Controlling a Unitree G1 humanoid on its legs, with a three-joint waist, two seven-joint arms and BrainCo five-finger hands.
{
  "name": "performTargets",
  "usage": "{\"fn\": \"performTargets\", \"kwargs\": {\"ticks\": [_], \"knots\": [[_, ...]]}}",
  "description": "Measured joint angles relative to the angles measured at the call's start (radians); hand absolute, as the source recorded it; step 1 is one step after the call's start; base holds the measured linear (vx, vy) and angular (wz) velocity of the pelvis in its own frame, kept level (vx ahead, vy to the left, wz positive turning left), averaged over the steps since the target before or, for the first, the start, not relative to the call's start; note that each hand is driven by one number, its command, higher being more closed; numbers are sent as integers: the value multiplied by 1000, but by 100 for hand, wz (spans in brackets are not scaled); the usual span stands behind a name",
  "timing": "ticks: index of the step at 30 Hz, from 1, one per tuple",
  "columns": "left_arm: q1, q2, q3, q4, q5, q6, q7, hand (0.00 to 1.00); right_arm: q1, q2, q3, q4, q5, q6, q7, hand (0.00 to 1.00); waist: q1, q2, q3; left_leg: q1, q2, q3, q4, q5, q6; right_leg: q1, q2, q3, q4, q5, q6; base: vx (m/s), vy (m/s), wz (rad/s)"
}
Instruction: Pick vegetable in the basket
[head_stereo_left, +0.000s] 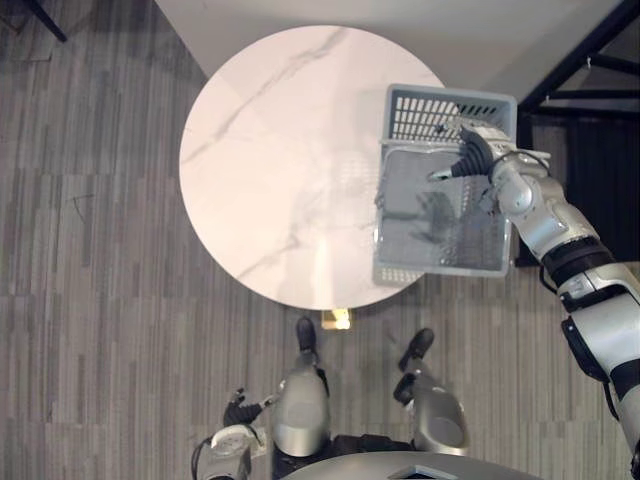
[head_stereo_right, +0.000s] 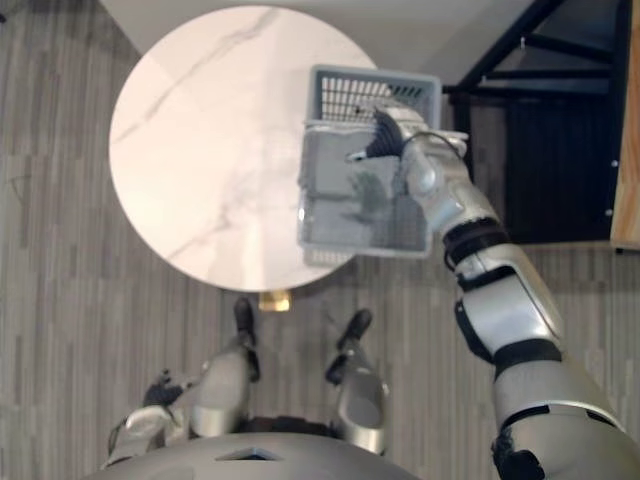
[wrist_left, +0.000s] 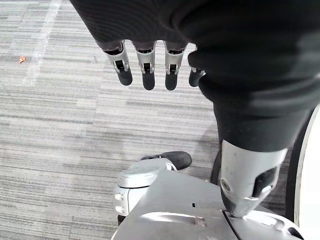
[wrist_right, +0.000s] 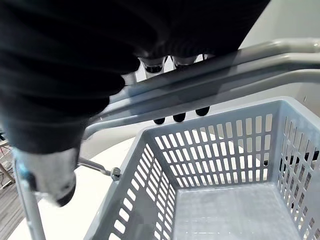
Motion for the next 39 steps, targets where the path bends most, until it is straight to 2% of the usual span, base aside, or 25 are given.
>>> {"fn": "performTargets", "kwargs": {"ticks": [6, 13, 27, 31, 36, 39], "knots": [[0, 0, 0, 1, 0, 0, 1, 0, -27, 0, 4, 48, -12, -9, 0, 100, 1, 0, 0, -2, -1, 0, -2, 0, 1, -5, 0, 2, 1, 0, 0, 0, 0, 0], [0, 0, 1, 3, 1, 0, 0, 0, -41, -6, -22, 86, -97, -6, -12, 100, 2, -2, 12, -3, -10, -11, -18, 13, 6, -4, -6, -9, 2, 0, 0, 13, 1, 5], [0, 0, 3, -2, 39, 1, 0, 0, -27, -12, -12, 101, -114, -13, 3, 100, 2, 1, 17, 7, -10, -24, -16, 14, 7, 16, -9, -21, 2, 0, 0, 12, -1, 3], [2, 1, 12, -7, 41, 7, -1, 0, 17, -18, 60, 41, -115, -9, 20, 100, 1, -4, 16, 42, -10, -19, -17, 14, 7, 45, -9, -8, 2, 0, 0, 11, -1, -6], [2, 5, 38, -8, 77, 11, -10, 0, 44, -60, 197, -127, -117, -34, 76, 100, -2, -14, 11, 93, 0, 20, -36, 13, 6, 60, 5, 33, 2, 1, 1, -7, -9, -24], [9, 21, 67, -7, 79, 23, -12, 0, 67, -84, 220, -248, -114, -66, 92, 100, -25, -41, -14, 112, 10, 31, -41, 13, 6, 69, 19, 48, -2, 1, 1, -1, -30, -16]]}}
